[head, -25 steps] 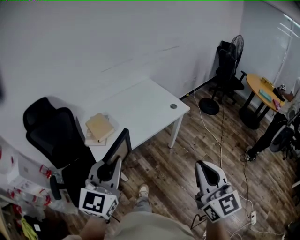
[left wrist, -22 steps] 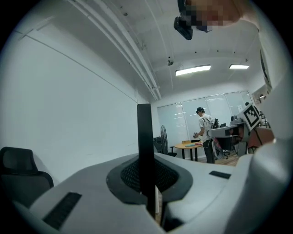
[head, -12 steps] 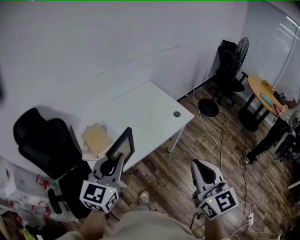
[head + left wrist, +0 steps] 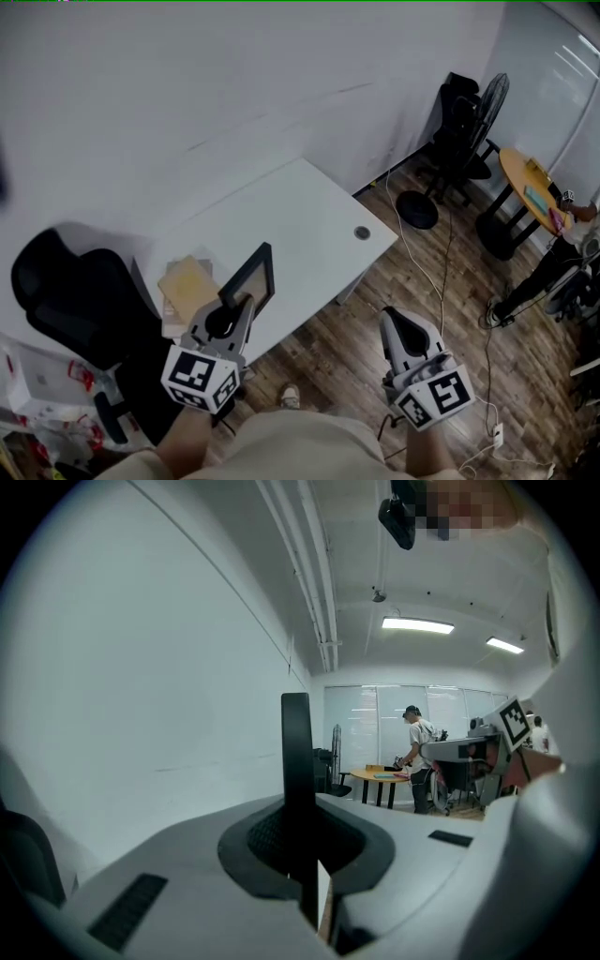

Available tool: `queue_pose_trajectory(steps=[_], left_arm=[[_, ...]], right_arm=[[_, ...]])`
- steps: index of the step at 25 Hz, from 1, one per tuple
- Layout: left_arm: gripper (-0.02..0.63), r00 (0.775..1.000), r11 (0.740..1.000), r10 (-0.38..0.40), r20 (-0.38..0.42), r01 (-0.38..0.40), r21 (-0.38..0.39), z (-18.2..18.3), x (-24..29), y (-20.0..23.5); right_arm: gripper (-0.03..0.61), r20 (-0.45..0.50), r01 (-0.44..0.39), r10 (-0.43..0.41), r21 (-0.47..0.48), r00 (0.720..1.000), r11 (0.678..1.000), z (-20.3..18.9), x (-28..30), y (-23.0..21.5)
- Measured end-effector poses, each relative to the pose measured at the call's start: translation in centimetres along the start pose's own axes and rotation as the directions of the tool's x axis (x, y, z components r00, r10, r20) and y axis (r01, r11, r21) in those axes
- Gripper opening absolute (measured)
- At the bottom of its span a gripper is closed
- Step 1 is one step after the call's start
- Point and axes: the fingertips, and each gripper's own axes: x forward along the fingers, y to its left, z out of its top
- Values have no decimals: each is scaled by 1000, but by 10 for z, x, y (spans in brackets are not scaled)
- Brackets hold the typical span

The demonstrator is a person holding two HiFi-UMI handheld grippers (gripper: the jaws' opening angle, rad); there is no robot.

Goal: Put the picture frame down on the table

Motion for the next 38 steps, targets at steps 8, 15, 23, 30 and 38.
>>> queue_pose_trajectory(steps=[8,15,23,30,38], left_arm=[[34,1000,999,-19,-22,18,-33,-12,23,23],[34,999,999,-14,-37,13,-41,-12,53,30],[34,998,996,8,-66,-14,-83,-19,106,36],[34,992,979,30,-121,-54,-198,-29,178,43],[34,975,931,72,-211,-142,-336,-58,272,61]], right_arm=[[23,-36,14,-13,21,999,1000,-13,30,-9],[23,-46,12,-10,53,999,998,-22,55,-36],[23,-81,-34,36,30,996,999,-33,92,-81],[23,-125,-104,125,164,984,981,-54,146,-146],[23,-187,-234,274,212,943,949,-64,221,-208]])
